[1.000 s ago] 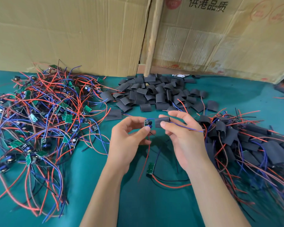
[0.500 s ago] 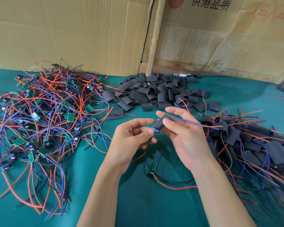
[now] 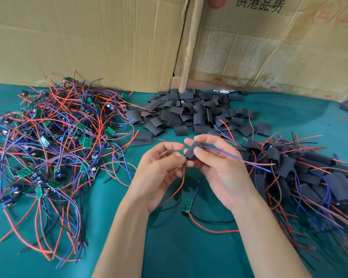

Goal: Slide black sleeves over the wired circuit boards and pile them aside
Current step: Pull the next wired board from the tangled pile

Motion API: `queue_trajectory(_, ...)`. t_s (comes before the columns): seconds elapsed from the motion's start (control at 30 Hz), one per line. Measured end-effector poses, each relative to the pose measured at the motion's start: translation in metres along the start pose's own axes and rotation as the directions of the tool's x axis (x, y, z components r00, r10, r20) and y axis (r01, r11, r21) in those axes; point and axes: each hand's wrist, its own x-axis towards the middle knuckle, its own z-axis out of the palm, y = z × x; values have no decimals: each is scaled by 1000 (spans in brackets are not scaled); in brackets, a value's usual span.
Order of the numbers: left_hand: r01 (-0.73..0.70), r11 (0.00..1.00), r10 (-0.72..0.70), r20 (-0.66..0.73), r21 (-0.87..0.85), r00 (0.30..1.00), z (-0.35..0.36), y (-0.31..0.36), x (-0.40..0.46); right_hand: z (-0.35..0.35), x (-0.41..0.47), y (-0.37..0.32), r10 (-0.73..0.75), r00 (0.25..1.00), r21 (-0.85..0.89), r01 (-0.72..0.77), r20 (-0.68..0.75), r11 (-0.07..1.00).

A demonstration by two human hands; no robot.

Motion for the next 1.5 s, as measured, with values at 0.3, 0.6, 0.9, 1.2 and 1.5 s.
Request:
queue_trajectory(0.3,-179,935,213,-81,307,974,8,-3,-3,10,-1,3,60,997,9,-59,-55,998)
queue_trajectory(0.6,-199,846,198,56,494,979,17,-4,-4,8,-9,-35,-106,979,-272,55,-175,961)
queue_trajectory(0.9,-118,902,209,-180,416,961,8,-5,3,-89,-56,-166,-279,911,-943,-246,-304,226)
queue_trajectory(1.2,-137,905,292,-354,404,889,2,-3,6,32,-83,-7,244,955,-938,232,169,-256)
queue_trajectory(1.5,-88,895,207,-233,438,950,4,2,2,26,-41,-14,-277,950,-984,168,144,65)
